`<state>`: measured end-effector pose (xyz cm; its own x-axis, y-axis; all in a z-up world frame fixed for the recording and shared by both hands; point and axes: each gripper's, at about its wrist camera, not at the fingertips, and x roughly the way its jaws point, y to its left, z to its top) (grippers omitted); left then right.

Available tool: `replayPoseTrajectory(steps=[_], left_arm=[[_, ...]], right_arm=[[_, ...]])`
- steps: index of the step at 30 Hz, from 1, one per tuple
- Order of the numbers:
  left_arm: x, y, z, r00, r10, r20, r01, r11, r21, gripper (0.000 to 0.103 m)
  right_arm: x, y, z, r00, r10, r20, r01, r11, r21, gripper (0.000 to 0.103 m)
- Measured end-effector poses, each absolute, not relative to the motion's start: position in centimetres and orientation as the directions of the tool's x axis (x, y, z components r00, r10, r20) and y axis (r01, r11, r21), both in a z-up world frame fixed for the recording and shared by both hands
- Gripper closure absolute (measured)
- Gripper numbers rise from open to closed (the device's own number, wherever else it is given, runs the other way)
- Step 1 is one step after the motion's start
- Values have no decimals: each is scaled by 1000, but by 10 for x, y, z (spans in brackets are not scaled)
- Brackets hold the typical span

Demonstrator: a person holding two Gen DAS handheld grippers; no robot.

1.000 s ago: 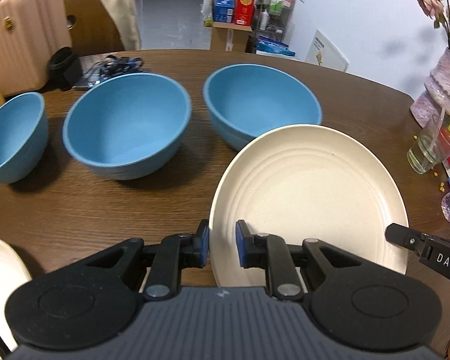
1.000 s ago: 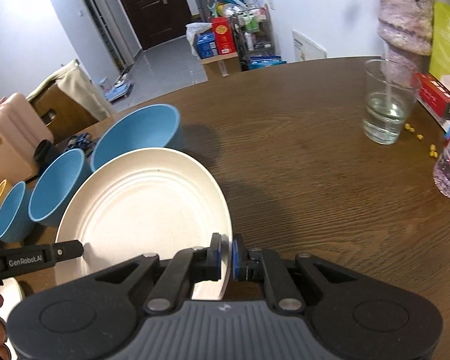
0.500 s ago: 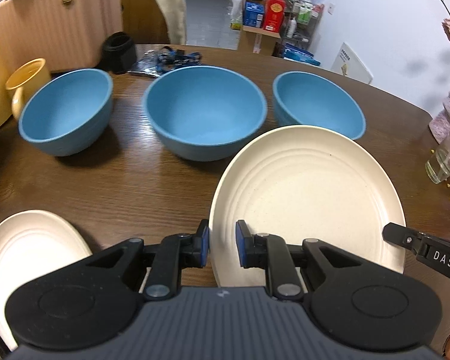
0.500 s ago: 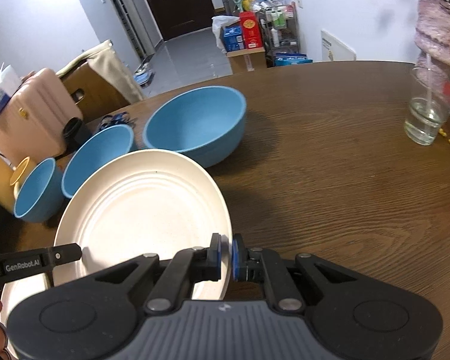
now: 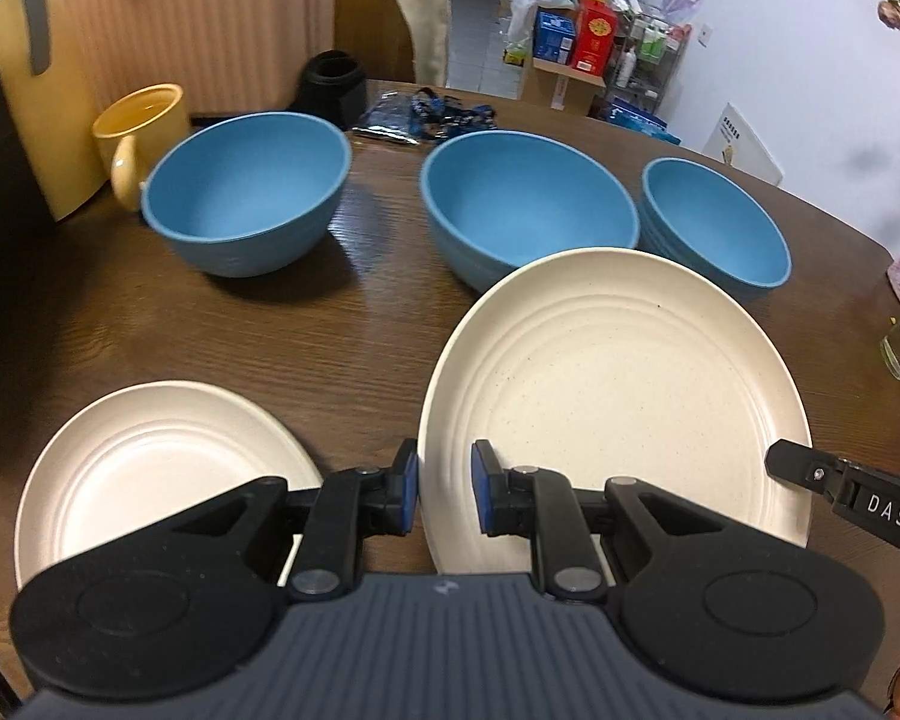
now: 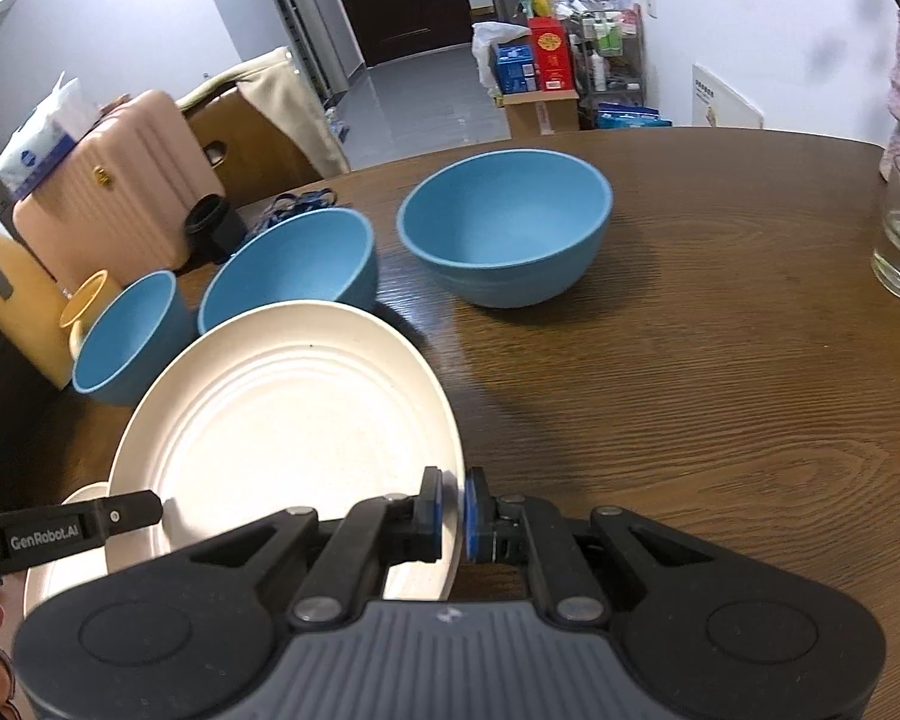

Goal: Organize plates and bowls
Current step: 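Carry the gripped cream plate back toward the plate stack with both tools, then lower the cream plate onto the stack and open the left gripper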

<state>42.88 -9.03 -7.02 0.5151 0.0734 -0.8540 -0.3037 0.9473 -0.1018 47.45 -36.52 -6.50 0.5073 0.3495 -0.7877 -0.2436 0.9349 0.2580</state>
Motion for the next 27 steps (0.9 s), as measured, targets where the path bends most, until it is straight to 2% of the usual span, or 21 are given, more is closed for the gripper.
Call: replayPoseTrajectory(steps=[27], left_arm=[[366,13,-68,498,117,-859,-390,915,-102,84]], right_arm=[[431,-250,-67,460,389,-798,-320,911,260,96]])
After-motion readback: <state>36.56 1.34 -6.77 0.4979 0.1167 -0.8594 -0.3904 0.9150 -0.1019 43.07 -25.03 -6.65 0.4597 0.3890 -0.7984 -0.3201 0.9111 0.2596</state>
